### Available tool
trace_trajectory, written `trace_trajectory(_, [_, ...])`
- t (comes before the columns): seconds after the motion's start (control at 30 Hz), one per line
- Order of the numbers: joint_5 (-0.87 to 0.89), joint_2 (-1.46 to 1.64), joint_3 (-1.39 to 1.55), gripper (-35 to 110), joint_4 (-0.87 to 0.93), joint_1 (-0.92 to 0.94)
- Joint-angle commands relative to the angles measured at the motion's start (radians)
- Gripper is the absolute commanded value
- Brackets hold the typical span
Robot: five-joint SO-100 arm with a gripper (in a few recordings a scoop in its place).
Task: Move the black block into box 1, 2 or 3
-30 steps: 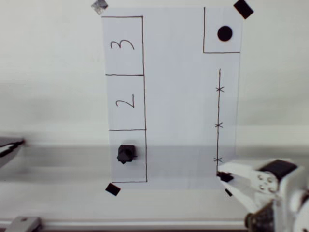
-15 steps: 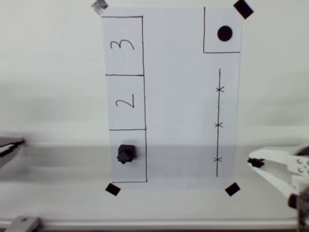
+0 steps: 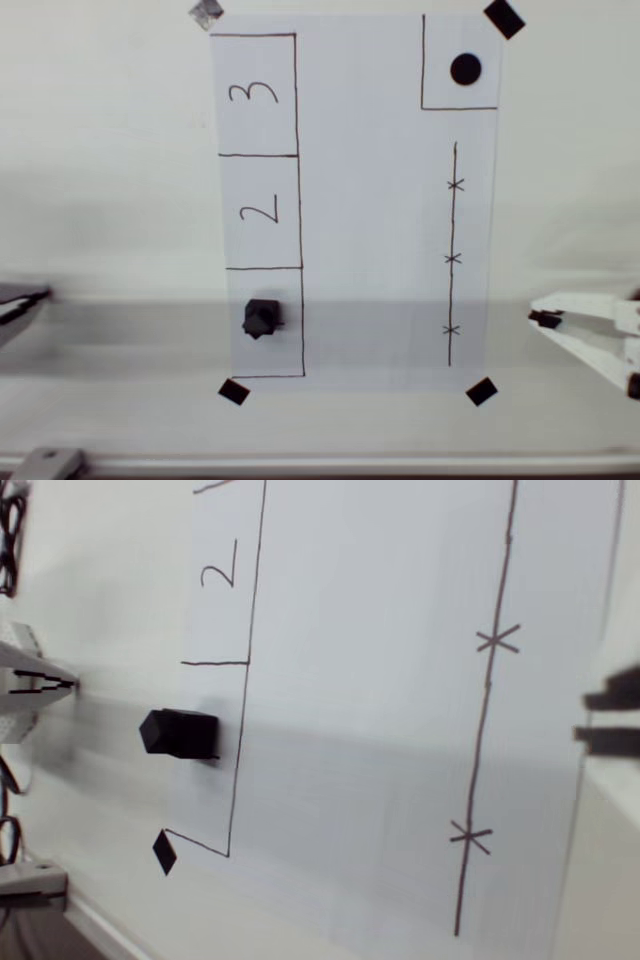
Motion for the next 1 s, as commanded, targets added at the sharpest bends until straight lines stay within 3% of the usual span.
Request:
trace_trajectory(0.0, [-0.021, 0.067, 0.035, 0, -0.003, 0.0])
trace_trajectory(0.33, [-0.011, 0.11, 0.074, 0, 0.051, 0.008])
trace_trajectory(0.97, [-0.005, 0.167, 0.074, 0, 0.494, 0.026])
